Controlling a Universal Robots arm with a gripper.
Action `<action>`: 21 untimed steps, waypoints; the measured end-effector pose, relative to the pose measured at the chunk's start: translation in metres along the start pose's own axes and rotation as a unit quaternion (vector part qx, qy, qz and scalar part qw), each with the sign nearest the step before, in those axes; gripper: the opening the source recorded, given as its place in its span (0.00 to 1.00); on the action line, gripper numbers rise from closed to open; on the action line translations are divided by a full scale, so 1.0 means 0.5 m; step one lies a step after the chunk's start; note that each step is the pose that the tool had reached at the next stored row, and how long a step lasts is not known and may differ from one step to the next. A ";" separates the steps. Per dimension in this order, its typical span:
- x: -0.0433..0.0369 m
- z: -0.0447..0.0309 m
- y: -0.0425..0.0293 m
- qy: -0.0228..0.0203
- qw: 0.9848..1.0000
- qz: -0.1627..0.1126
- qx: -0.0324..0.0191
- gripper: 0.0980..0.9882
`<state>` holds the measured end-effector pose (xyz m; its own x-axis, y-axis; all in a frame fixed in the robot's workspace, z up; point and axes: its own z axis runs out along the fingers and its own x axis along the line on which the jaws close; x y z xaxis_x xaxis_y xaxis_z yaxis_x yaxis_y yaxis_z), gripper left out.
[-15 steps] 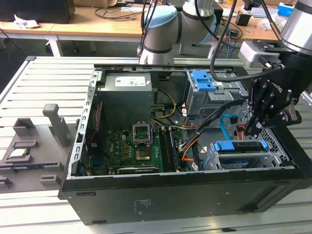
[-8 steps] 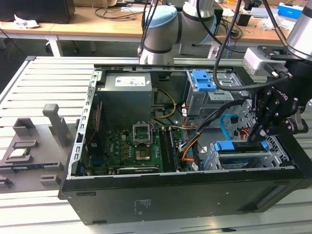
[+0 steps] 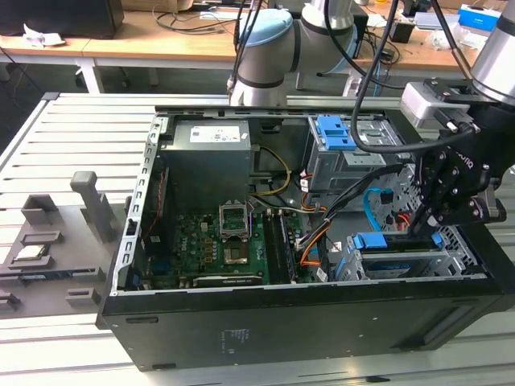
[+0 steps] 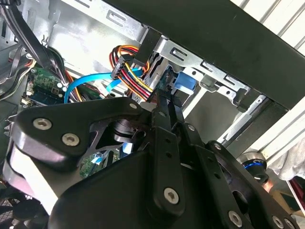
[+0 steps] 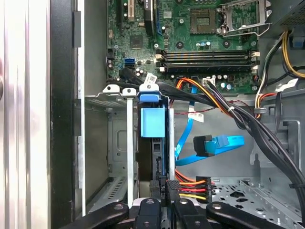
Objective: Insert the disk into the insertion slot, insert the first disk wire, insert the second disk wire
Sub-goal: 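Insert the first disk wire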
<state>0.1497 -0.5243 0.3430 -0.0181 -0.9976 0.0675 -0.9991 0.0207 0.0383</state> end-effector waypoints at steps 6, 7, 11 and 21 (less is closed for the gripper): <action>-0.001 0.006 0.000 0.000 1.000 0.000 0.000 0.08; -0.001 0.010 -0.001 0.000 1.000 0.000 0.000 0.08; -0.001 0.019 -0.002 0.000 1.000 0.000 0.000 0.08; -0.001 -0.002 -0.001 0.000 1.000 0.000 0.000 0.17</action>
<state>0.1501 -0.5239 0.3440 -0.0181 -0.9975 0.0684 -0.9991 0.0208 0.0382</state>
